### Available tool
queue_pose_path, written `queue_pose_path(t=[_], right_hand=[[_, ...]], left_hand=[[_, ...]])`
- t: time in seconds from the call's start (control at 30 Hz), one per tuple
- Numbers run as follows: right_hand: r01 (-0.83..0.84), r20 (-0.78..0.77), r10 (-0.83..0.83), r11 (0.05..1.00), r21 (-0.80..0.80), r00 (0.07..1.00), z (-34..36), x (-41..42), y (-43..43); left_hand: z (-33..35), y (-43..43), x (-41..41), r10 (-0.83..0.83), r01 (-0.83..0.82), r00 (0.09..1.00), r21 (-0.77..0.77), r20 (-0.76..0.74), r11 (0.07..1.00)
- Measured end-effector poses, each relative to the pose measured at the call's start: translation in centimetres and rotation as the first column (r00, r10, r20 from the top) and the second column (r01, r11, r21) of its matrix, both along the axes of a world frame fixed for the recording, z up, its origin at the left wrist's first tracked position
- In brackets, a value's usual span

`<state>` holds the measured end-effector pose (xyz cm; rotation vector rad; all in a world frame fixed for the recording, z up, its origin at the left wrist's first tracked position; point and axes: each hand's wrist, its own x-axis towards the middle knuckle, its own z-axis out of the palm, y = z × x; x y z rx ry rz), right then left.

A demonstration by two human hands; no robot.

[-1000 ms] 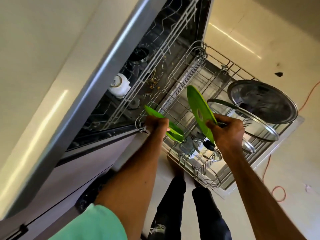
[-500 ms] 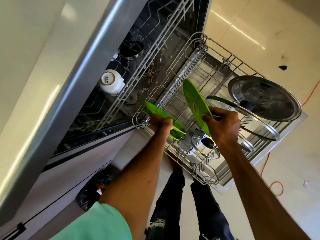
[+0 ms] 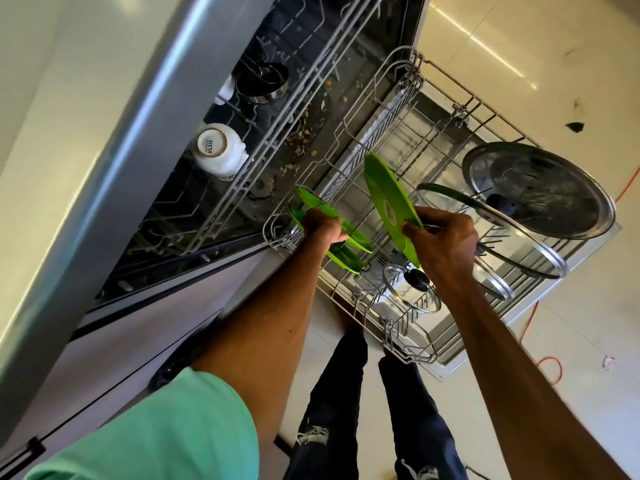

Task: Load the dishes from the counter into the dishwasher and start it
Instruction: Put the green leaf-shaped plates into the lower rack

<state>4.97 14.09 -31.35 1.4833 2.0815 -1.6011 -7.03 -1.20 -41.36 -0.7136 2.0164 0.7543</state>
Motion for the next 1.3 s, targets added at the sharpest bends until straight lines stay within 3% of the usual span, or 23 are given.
queue_pose_path(t=[0.1,0.23,0.3,0.47,0.6,0.97,1.3], right_hand=[[-0.030,0.000,0.030,1.000,0.005,1.000,-0.7,-0.1,-0.2],[-0.150,-0.016,0.151,0.987,0.048,0.988,-1.6,-0.3,-0.4],[-0.207,-0.047,0.211,0.975,0.081,0.976,-2.1,-0.7,-0.8],[-0.380,-0.046,0.391,0.912,0.154,0.919,-4.1,-2.1,-4.0],[-0.392,-0.040,0.402,0.907,0.151,0.915,-5.6,-2.2,-6.4],[-0.460,-0.001,0.469,0.866,0.194,0.883,-7.1,-1.5,-7.4],[-0.546,0.175,0.518,0.813,0.203,0.837,-8.4,-2.3,-6.5]], left_hand=[[0.6,-0.3,0.4,-0.046,0.045,0.999,-0.061,-0.014,0.997],[1.8,-1.2,1.1,-0.353,0.307,0.920,-0.247,-0.171,0.919],[2.3,-2.0,1.2,-0.401,0.325,0.885,-0.300,-0.237,0.897],[2.4,-4.7,1.3,-0.335,0.267,0.887,-0.238,-0.319,0.934],[2.2,-6.1,1.0,-0.310,0.251,0.878,-0.201,-0.364,0.947],[-0.3,-8.5,2.1,-0.194,0.190,0.947,-0.041,-0.256,0.981],[-0.8,-7.9,2.0,-0.165,0.165,0.968,-0.014,-0.189,0.986]])
